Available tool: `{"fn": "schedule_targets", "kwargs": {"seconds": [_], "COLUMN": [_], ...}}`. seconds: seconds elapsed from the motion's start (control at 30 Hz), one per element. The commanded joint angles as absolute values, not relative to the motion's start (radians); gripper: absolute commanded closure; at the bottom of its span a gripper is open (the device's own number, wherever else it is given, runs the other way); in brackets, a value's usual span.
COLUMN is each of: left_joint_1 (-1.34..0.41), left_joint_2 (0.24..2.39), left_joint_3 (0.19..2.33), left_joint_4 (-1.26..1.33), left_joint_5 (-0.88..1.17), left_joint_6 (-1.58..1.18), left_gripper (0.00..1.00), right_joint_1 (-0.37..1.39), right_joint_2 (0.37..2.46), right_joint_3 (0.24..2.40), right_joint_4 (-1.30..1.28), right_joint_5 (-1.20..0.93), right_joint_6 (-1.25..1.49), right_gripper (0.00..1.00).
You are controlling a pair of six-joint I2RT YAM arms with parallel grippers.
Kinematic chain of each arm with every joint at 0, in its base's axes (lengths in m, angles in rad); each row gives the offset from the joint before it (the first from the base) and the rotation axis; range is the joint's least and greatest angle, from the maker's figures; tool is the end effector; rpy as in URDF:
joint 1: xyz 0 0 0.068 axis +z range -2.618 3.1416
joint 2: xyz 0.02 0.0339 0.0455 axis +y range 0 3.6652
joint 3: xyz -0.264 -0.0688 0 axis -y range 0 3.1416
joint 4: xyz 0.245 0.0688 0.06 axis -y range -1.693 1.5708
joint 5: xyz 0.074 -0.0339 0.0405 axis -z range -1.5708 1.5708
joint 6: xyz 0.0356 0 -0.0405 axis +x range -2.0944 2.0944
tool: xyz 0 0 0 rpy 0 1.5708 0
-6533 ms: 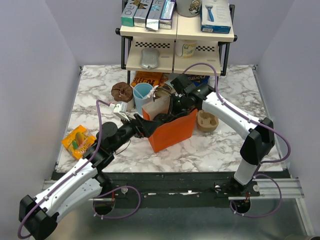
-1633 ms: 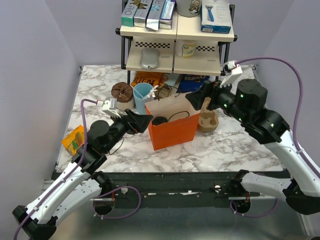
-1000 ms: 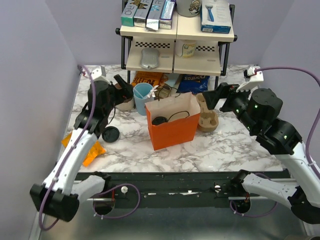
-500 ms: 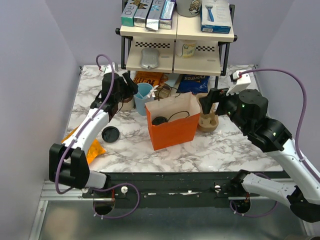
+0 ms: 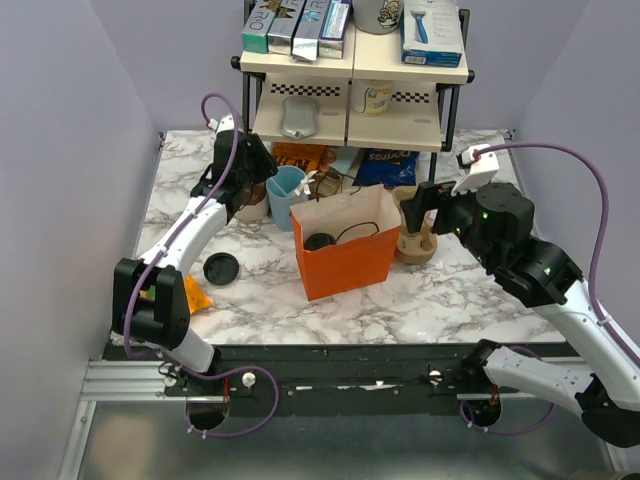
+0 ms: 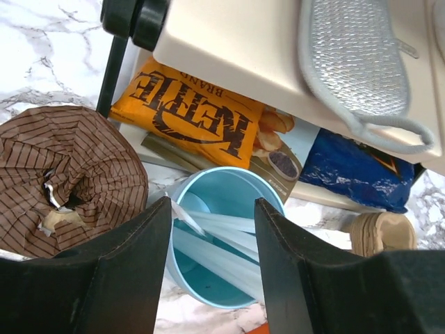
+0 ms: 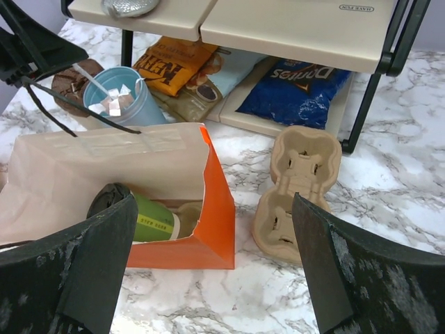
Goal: Pack the takeout coffee
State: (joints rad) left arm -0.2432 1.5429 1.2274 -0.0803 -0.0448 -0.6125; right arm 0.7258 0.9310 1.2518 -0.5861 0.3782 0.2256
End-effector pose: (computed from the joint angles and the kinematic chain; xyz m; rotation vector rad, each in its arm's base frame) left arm 0.3549 -0.0864 0.3162 -0.3969 1.9625 -0.5124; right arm 0.1428 0.1092 0.4314 -0.1913 1.8190 0.3258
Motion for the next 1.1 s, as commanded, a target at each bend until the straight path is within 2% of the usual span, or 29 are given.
{"fn": "schedule_targets", "kwargs": {"seconds": [0.0, 0.13, 0.27, 0.4, 0.57, 0.73, 0.87, 1.07], "left_joint_1": [-0.241, -0.242, -0.242, -0.242, -0.250, -0.258, -0.265, -0.281], "left_joint_2": [1.554, 1.575, 1.595, 1.627, 1.608, 1.583, 1.537, 1.320], "left_joint_3": [1.247, 1.264, 1.270, 1.299, 1.284, 1.299, 1.307, 1.243], "left_joint_4": [-0.110, -0.140, -0.137, -0.173, -0.153, -0.156, -0.186, -0.149], "left_joint_5": [-0.121, -0.146, -0.141, -0.147, -0.135, -0.138, -0.129, -0.059], "left_joint_6": [-0.607, -0.600, -0.603, -0.597, -0.601, -0.594, -0.586, -0.545], "left_gripper": [0.43, 0.43, 0.57, 0.60, 0.83, 0.98, 1.00, 1.00], "right_joint_1": [0.730, 0.730, 0.730, 0.730, 0.730, 0.730, 0.730, 0.730], "right_joint_2": [0.908, 0.894, 0.881, 0.870, 0.853, 0.847, 0.838, 0.824], "right_joint_3": [1.246, 1.233, 1.221, 1.220, 1.210, 1.203, 1.198, 1.190], "right_joint_4": [-0.580, -0.580, -0.580, -0.584, -0.586, -0.589, -0.588, -0.575], "right_joint_5": [0.411, 0.419, 0.430, 0.443, 0.457, 0.482, 0.488, 0.486], "right_joint_6": [0.193, 0.193, 0.195, 0.196, 0.192, 0.201, 0.199, 0.190], "right_gripper": [0.00, 0.00, 0.00, 0.00, 0.00, 0.00, 0.00, 0.00]}}
